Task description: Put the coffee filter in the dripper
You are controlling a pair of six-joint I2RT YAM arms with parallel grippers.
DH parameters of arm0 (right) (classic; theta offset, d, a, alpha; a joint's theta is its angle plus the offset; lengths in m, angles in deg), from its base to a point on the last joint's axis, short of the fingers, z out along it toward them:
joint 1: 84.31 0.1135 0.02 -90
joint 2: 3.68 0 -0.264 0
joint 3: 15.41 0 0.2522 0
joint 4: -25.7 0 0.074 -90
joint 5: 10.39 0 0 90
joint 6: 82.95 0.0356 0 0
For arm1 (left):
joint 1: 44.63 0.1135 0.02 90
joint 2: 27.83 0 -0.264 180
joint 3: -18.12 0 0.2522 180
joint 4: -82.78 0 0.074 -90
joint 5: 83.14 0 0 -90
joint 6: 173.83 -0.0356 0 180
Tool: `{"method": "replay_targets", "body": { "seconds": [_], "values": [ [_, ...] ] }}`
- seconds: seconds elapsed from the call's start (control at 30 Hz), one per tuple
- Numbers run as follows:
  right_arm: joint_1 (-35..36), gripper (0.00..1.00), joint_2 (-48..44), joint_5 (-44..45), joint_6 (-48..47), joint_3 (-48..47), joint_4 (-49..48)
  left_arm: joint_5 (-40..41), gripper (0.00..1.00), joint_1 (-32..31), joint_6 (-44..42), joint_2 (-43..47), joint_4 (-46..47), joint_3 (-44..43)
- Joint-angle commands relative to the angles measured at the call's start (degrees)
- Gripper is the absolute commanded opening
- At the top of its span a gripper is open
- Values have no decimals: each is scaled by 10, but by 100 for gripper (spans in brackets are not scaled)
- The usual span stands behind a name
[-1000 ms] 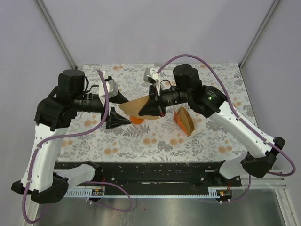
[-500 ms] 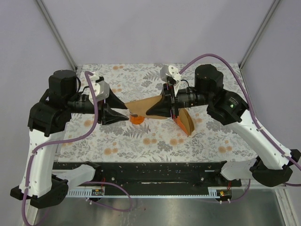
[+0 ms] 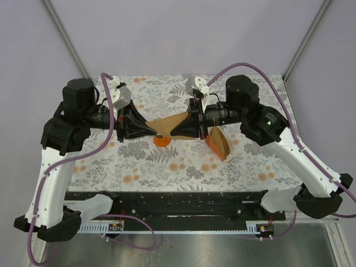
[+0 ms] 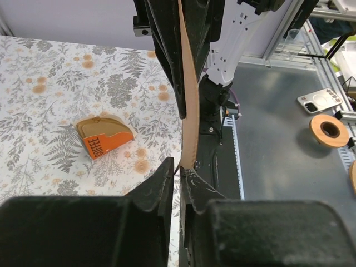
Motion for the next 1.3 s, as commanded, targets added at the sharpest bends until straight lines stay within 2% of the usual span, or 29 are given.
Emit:
{"method": "replay_targets", "body": {
  "seconds": [0.0,0.03,0.4,0.63,0.7,0.73,0.77,0.93,1.03,1.17,1.27],
  "values": [
    [-3,0,-2,-10,8,-4,-23,-26,6,3,17,3,37,1],
    [-3,0,-1,-11,8,-4,-22,-24,0,3,17,4,38,2],
    [-3,0,-14,-16,4,2,-21,9,0,3,-19,7,17,-4],
    [-3,0,-14,-15,5,2,-21,-4,0,3,-22,8,18,-7],
    [-3,0,-15,-14,2,3,-20,3,5,4,-29,9,19,-6],
    [-3,0,-15,-14,2,3,-21,7,11,6,-28,10,22,-5],
    [-3,0,-15,-14,2,3,-20,3,23,5,-24,10,27,-2],
    [-3,0,-19,-11,2,5,-21,-9,34,12,37,12,69,20],
    [-3,0,-22,-8,2,7,-20,-12,34,18,78,11,90,28],
    [-3,0,-28,-7,1,10,-18,-30,24,20,90,11,95,33],
    [-3,0,-31,-4,0,12,-18,-30,22,22,114,12,108,37]
  ]
}}
